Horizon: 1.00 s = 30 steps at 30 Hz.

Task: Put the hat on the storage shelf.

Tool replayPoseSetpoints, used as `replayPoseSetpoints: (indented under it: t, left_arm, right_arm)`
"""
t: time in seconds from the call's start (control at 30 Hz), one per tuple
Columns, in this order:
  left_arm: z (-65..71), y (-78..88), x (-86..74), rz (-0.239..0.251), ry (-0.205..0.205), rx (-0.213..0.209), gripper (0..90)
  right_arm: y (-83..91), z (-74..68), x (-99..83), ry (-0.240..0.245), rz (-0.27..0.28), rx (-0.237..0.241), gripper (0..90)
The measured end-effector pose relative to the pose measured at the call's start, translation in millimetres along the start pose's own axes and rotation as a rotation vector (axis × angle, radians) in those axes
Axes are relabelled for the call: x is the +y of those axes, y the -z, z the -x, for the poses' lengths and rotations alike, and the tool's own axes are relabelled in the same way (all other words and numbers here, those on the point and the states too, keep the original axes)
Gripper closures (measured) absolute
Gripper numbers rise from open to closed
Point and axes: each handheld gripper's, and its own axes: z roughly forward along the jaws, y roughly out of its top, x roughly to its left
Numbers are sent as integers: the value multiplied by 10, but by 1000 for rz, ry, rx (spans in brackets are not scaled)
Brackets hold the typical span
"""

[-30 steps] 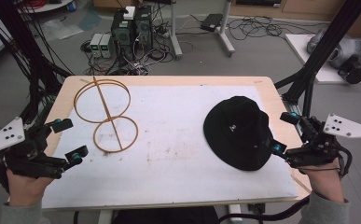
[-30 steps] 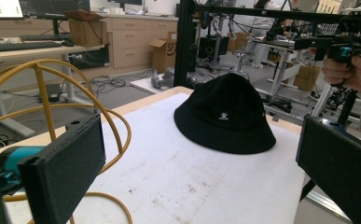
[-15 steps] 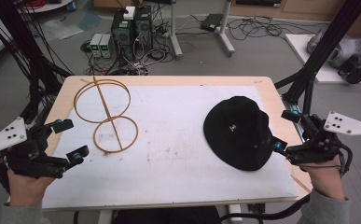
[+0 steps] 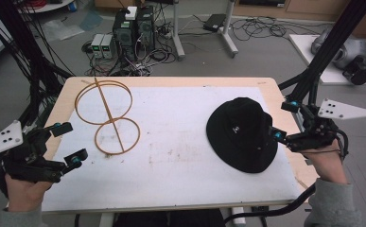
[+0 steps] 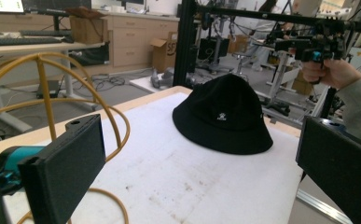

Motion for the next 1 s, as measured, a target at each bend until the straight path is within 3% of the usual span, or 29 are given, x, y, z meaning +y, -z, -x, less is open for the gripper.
replayPoseSetpoints:
  t: [0.27, 0.4, 0.6, 1.0]
  left_arm:
    - [26, 19, -4, 4, 7, -11, 17]
    - [28, -4, -21, -10, 8, -15, 17]
    - [0, -2, -46, -8, 21, -15, 17]
    - [-17, -67, -84, -33, 29, -20, 17]
  right_arm:
    - [-191, 303, -6, -36, -50, 8, 12]
    - [-256, 416, -19, -56, -44, 6, 12]
    - [-312, 452, -24, -39, -42, -18, 13]
    - [-540, 690, -189, -65, -99, -64, 12]
